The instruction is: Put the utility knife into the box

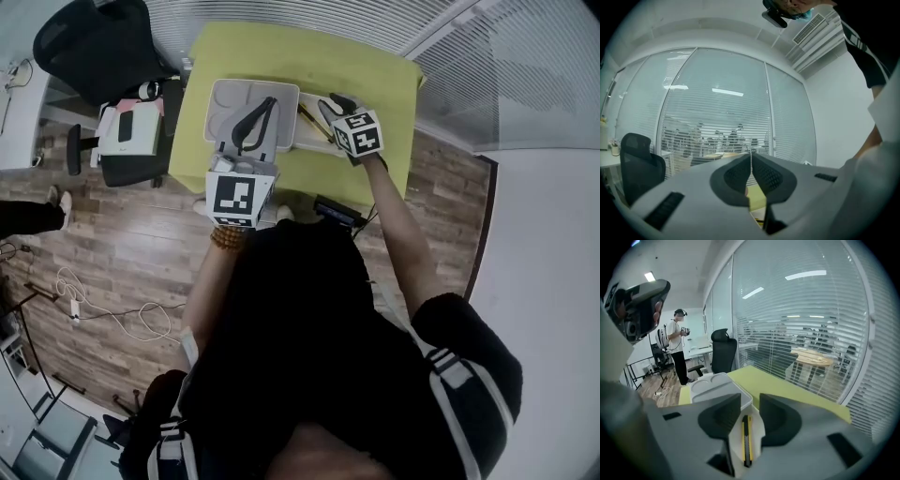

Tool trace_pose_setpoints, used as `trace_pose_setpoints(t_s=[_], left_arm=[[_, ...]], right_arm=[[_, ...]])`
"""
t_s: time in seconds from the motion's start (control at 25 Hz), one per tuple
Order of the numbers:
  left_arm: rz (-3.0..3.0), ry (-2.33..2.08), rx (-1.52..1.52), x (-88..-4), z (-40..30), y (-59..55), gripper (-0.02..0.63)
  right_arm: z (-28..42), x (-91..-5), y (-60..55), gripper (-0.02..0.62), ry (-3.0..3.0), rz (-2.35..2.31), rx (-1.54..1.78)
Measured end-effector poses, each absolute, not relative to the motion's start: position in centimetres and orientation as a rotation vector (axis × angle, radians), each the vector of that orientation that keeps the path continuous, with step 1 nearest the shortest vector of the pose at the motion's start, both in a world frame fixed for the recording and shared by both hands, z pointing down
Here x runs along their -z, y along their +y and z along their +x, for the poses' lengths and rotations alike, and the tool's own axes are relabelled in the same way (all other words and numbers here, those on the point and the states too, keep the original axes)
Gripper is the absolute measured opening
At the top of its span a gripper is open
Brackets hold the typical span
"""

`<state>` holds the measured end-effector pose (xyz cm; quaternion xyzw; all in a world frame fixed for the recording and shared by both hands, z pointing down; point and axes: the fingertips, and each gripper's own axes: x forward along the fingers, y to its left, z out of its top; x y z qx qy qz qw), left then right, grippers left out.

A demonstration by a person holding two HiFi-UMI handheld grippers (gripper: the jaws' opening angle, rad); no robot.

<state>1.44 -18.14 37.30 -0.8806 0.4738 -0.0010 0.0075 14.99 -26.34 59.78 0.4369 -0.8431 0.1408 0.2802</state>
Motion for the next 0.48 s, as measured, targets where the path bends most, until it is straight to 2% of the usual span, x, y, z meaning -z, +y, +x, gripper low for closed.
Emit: trace_pose_setpoints(t_s=[0.48], left_arm=[[-2.738,1.478,-0.029,-36.5,1.9,-19.2,0.02]], right_arm=[[13.7,-51.1,-26.0,0.115,-2.422,1.201,-0.239]])
